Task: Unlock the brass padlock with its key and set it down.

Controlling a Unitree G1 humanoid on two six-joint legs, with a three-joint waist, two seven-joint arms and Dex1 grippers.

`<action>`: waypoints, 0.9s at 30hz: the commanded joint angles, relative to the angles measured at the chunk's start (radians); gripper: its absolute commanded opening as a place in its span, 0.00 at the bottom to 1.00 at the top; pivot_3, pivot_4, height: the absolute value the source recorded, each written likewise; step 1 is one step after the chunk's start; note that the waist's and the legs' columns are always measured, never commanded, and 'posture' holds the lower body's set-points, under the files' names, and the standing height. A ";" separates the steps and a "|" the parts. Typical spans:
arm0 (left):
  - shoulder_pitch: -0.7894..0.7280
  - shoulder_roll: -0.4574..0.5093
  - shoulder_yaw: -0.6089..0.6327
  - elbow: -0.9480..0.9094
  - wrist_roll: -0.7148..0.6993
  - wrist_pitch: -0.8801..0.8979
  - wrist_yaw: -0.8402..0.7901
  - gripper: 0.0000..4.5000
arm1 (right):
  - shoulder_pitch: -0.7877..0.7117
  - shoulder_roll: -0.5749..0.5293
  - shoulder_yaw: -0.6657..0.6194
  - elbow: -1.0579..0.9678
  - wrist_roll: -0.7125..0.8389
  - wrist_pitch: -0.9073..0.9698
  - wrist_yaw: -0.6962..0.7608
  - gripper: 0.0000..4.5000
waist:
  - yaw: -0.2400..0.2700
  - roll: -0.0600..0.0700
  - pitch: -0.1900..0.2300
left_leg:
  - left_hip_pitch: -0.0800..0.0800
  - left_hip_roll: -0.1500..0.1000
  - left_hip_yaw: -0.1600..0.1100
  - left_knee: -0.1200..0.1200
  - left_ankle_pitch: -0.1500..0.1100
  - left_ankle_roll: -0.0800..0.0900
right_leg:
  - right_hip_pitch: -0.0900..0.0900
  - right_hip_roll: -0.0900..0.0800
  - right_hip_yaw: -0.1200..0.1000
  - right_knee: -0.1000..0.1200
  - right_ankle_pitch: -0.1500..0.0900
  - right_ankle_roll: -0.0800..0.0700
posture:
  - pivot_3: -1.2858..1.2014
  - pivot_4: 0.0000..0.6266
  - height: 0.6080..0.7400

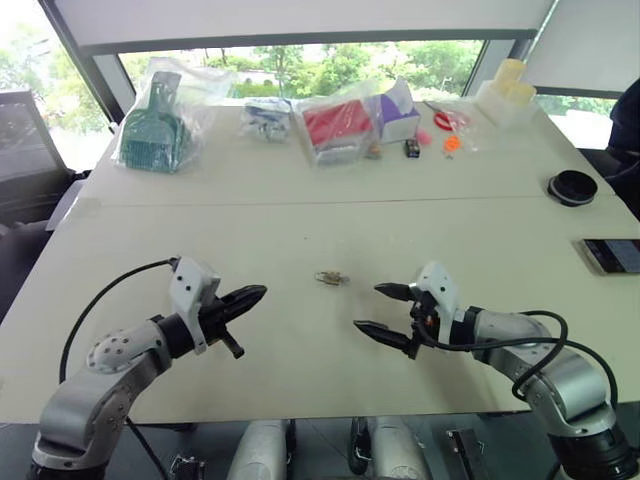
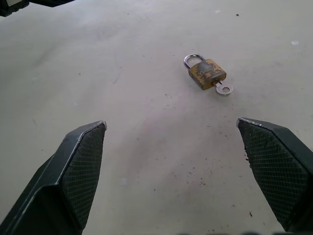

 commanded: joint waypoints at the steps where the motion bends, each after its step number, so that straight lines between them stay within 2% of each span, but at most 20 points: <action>1: 0.012 0.003 -0.007 -0.056 0.011 -0.014 0.017 0.00 | -0.021 0.021 -0.007 -0.016 0.015 -0.010 -0.015 0.98 | -0.001 0.000 0.000 | 0.000 0.000 0.000 0.000 0.000 0.000 | 0.000 0.000 0.000 0.000 0.000 0.000 | 0.52 0.24 1.00; 14: -0.010 0.024 -0.014 -0.061 0.023 -0.007 0.029 0.00 | -0.034 0.009 0.000 0.033 -0.004 -0.047 0.011 0.98 | 0.000 0.000 0.000 | 0.000 0.000 0.000 0.000 0.000 0.000 | 0.000 0.000 0.000 0.000 0.000 0.000 | 0.52 0.24 1.00; 27: -0.051 0.070 -0.028 0.099 0.048 -0.089 -0.105 0.00 | -0.027 0.006 -0.002 0.014 -0.019 -0.056 -0.003 0.98 | 0.000 0.000 0.001 | 0.000 0.000 0.001 0.000 0.000 0.000 | 0.000 0.000 0.000 0.000 0.000 0.000 | 0.52 0.24 1.00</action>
